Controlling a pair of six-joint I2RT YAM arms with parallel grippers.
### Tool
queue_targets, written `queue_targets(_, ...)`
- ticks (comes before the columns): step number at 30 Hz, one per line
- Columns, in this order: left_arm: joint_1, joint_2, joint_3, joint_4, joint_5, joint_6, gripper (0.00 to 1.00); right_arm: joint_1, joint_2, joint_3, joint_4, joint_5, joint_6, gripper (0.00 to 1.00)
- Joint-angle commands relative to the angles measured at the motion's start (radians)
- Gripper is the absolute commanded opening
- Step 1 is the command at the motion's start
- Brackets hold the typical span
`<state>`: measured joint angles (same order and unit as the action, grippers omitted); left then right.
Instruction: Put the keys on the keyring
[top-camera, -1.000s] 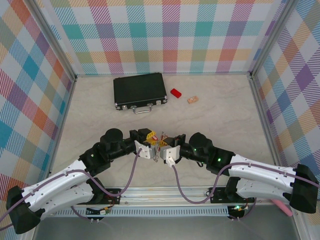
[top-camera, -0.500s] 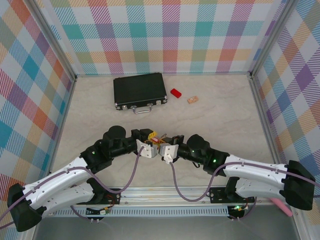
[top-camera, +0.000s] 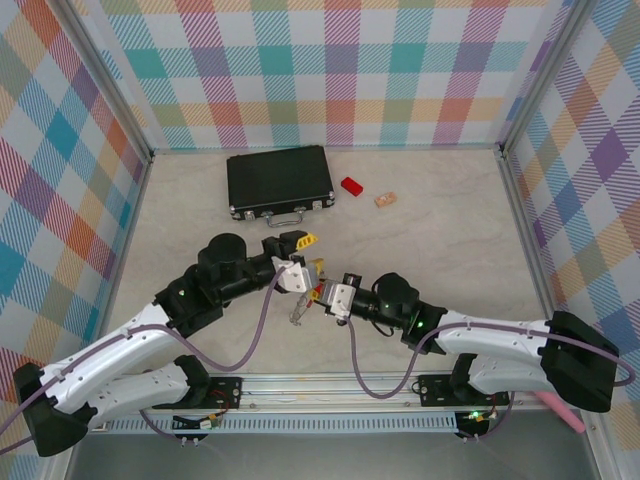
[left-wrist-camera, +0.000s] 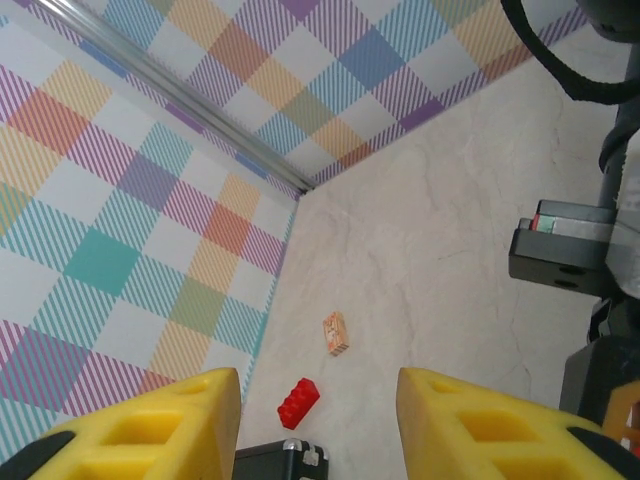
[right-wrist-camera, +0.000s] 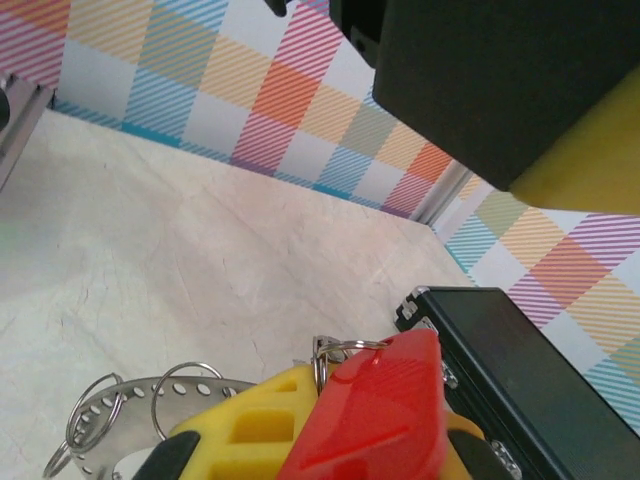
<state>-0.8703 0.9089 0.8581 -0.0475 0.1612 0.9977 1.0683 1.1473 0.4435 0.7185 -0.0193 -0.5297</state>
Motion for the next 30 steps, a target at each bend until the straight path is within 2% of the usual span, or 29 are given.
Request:
queue_targets(1, -0.01, 0.031, 0.088, -0.017, -0.077, -0.078, 0.46, -0.04, 0.011, -0.018, 0.188, -0.065, 0.112, 0.0)
queue_targets(5, 0.005, 0.087, 0.23, -0.11, -0.223, -0.193, 0.51, -0.123, 0.025, -0.023, 0.281, -0.16, 0.249, 0.0)
queue_targets(7, 0.023, 0.108, 0.268, -0.128, -0.262, -0.264, 0.58, -0.175, 0.039, -0.019, 0.332, -0.212, 0.336, 0.0)
queue_targets(10, 0.075, 0.134, 0.324, -0.204, -0.228, -0.374, 0.6, -0.249, 0.062, -0.007, 0.414, -0.291, 0.479, 0.0)
queue_targets(15, 0.137, 0.153, 0.348, -0.261, -0.158, -0.505, 0.57, -0.349, 0.101, 0.024, 0.509, -0.386, 0.635, 0.0)
queue_targets(19, 0.202, 0.134, 0.309, -0.239, 0.006, -0.588, 0.57, -0.41, 0.12, 0.045, 0.566, -0.44, 0.731, 0.0)
queue_targets(21, 0.243, 0.129, 0.28, -0.18, 0.124, -0.635, 0.56, -0.438, 0.122, 0.06, 0.564, -0.469, 0.766, 0.0)
queue_targets(26, 0.304, 0.131, 0.213, -0.102, 0.359, -0.651, 0.53, -0.477, 0.11, 0.081, 0.542, -0.516, 0.806, 0.0)
queue_targets(30, 0.33, 0.157, 0.188, -0.019, 0.475, -0.688, 0.48, -0.484, 0.089, 0.091, 0.486, -0.566, 0.801, 0.0)
